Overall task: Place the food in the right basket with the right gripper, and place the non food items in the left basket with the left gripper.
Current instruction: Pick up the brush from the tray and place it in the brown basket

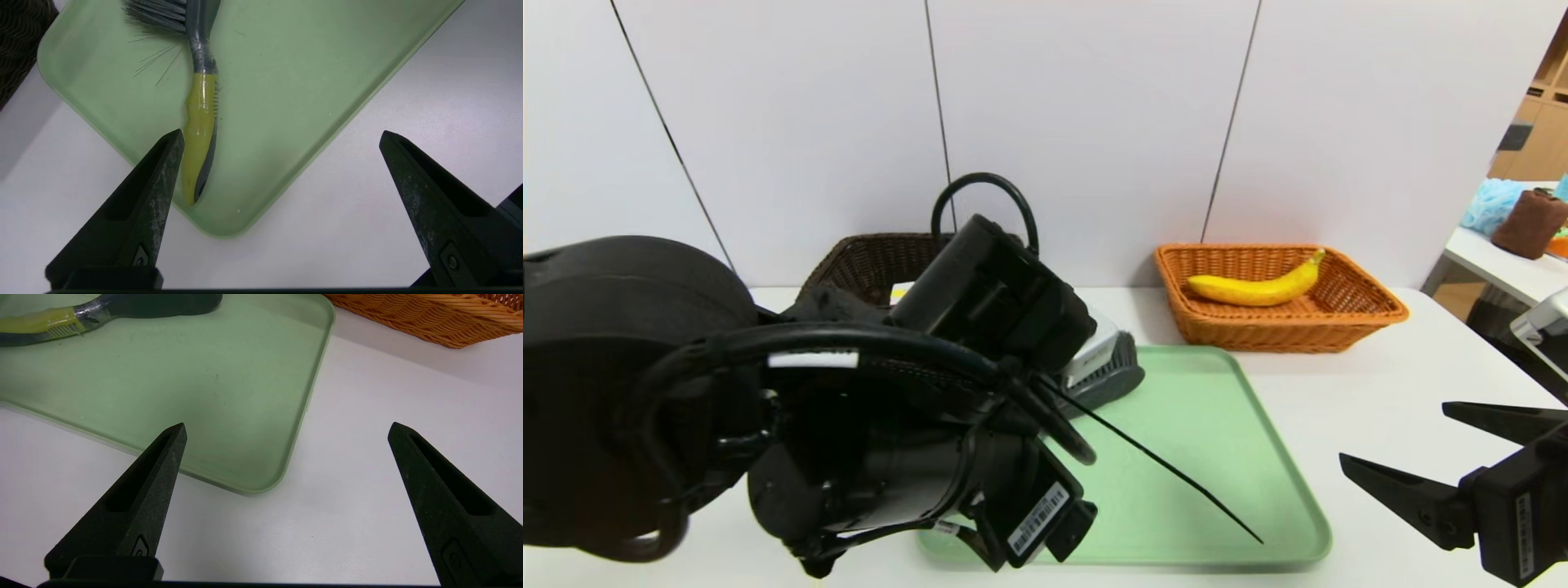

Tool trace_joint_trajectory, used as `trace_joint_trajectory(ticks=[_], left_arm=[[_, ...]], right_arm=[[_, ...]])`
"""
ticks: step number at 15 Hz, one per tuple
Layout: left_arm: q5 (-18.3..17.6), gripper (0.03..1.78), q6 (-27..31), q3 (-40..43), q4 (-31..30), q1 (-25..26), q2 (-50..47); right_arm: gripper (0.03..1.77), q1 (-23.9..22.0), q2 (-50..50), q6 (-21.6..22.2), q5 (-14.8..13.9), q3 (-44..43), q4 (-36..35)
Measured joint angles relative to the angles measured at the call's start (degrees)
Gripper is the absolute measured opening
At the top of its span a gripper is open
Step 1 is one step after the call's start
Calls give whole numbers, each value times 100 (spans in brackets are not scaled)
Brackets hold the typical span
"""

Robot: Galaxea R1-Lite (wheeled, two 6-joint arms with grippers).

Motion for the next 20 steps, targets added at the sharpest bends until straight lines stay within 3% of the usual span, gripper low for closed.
trace_joint_trajectory(ticks=[5,9,13,18,20], left_arm=[[-40,169,145,-753,176,317,592],[-263,169,123,-1724,1207,660,1078],[-421,169,101,-2771,2619,778,1491],[-650,169,134,-3814,3683,926,1992],[-622,169,241,-3914,3710,946,2158]], right_arm=[[170,0,-30,-13,11,26,0],[170,0,-39,-55,11,17,-2],[170,0,-48,-52,9,34,-2],[170,0,-116,-63,11,78,1],[170,0,-129,-57,7,89,0]])
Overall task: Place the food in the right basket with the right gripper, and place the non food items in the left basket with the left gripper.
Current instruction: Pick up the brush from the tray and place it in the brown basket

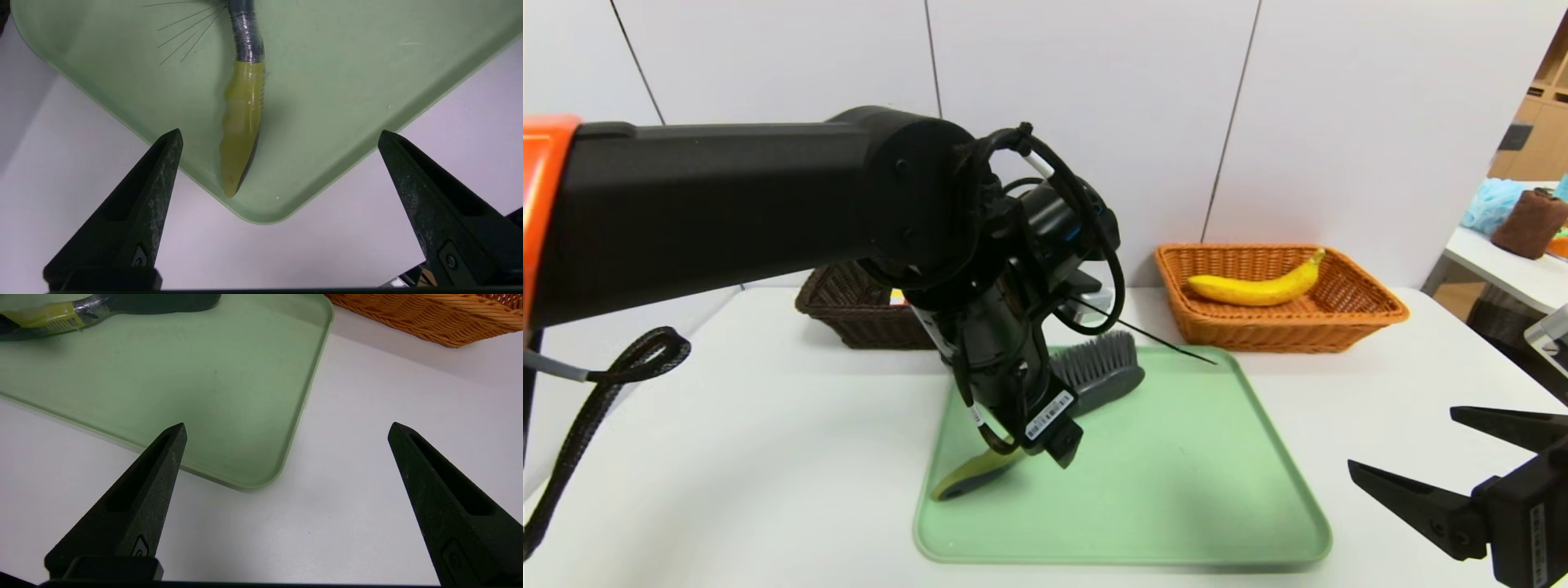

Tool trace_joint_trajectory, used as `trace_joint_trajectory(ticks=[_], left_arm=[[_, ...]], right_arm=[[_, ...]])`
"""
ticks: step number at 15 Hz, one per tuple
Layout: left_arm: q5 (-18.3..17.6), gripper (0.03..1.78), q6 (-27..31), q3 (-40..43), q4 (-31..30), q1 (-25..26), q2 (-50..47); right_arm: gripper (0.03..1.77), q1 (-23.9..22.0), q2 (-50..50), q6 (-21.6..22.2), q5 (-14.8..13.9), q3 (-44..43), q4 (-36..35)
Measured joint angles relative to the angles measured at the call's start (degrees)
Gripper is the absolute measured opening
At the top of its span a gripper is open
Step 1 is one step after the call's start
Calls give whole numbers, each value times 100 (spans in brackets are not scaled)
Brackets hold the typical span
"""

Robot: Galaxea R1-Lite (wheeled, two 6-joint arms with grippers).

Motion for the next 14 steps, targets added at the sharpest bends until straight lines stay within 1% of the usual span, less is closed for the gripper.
trace_joint_trajectory(ticks=[3,9,14], left_arm=[[24,169,35,-44,-132,28,234],[30,169,306,-61,-658,149,656],[29,169,315,-61,-874,297,872]], right_arm=[[170,0,-6,-13,1,2,-2],[170,0,-12,-48,4,-4,-2],[170,0,-55,-41,11,29,0]])
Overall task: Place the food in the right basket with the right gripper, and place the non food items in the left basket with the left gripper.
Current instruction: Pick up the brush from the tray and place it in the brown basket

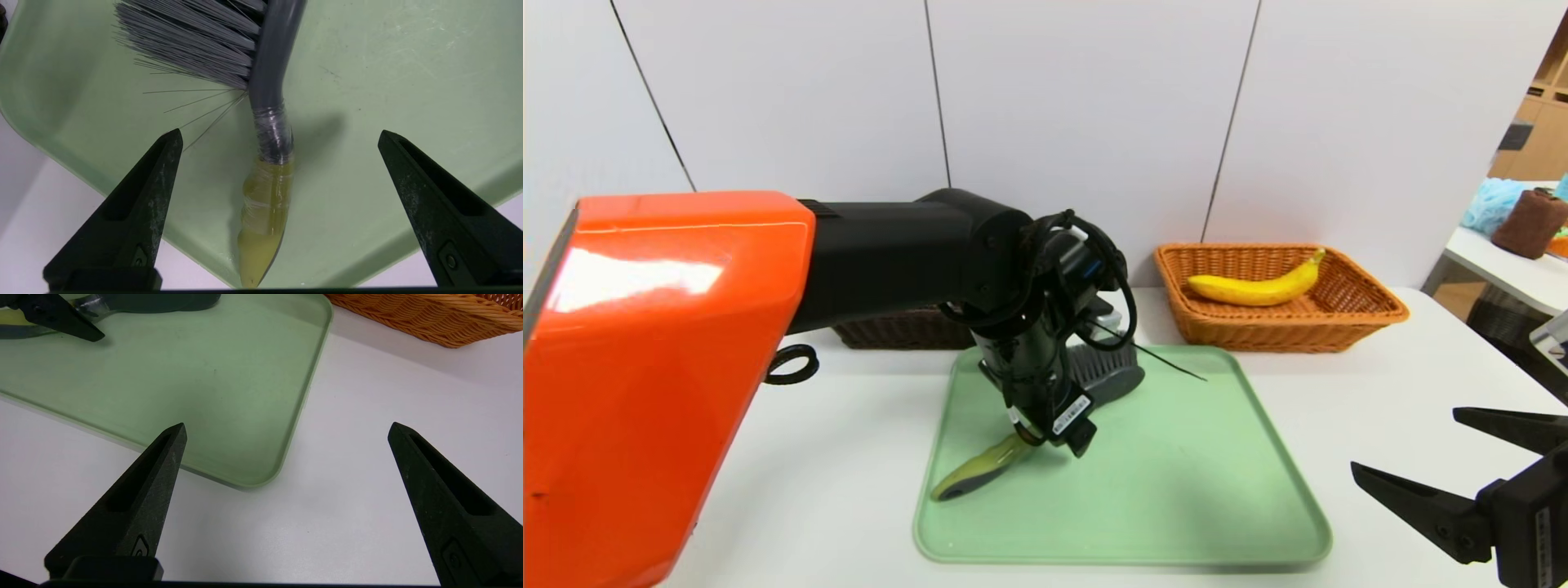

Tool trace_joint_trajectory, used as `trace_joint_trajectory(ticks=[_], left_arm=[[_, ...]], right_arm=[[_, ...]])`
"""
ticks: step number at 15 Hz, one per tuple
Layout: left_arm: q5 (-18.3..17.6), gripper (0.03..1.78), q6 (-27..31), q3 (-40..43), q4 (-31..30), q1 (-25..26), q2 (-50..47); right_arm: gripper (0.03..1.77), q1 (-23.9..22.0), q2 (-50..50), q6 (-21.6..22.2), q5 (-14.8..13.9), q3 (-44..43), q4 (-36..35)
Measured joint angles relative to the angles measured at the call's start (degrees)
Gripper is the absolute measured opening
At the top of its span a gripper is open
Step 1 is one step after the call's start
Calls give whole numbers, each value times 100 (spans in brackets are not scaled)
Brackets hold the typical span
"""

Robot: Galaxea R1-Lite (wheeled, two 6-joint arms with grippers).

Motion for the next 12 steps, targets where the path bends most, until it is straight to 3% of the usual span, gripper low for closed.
trace_joint_trajectory(ticks=[12], left_arm=[[-44,169,-23,-2,-57,290,360]], right_arm=[[170,0,-30,-4,1,15,-2]])
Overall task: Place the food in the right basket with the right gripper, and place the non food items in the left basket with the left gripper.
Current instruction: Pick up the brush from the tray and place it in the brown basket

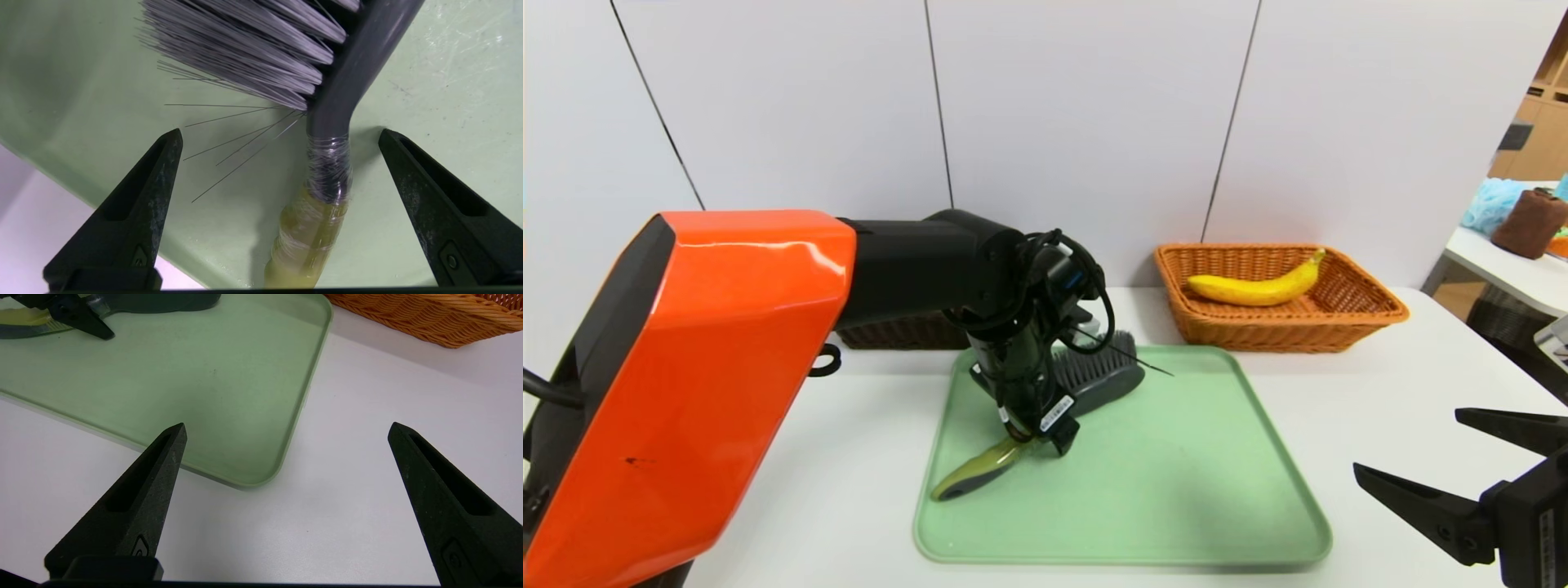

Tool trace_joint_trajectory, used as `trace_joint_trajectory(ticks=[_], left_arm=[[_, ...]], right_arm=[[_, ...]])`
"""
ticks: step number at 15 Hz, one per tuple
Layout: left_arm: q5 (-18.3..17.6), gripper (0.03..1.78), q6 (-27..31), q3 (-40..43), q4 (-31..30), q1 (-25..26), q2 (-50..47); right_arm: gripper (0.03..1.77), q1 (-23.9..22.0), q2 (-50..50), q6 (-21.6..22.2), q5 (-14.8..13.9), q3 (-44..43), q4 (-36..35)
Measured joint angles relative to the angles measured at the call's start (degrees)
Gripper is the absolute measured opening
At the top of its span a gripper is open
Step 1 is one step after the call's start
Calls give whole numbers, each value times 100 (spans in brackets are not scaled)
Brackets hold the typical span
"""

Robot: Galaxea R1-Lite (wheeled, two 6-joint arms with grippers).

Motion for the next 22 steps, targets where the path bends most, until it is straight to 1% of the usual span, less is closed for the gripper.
trace_joint_trajectory(ticks=[6,7,8,11,14,15,16,17,22], left_arm=[[-5,169,-2,0,5,38,105],[-9,160,-7,6,17,39,116],[-9,143,-27,6,17,35,128],[2,105,-13,11,57,46,146],[4,80,-24,11,90,44,144],[0,66,-27,11,91,44,137],[-7,35,-35,11,91,39,128],[-2,31,-44,16,91,38,117],[-7,31,-5,27,90,7,6]], right_arm=[[170,0,-20,6,0,5,2],[170,0,-20,4,0,5,2],[170,0,-17,1,0,5,2],[170,0,-17,0,0,-6,0],[170,0,-20,-5,-1,-9,2],[170,0,-22,-7,0,-9,2],[170,0,-23,-11,0,-11,2],[170,0,-26,-18,-1,-11,4],[170,0,-33,-29,-1,-2,2]])
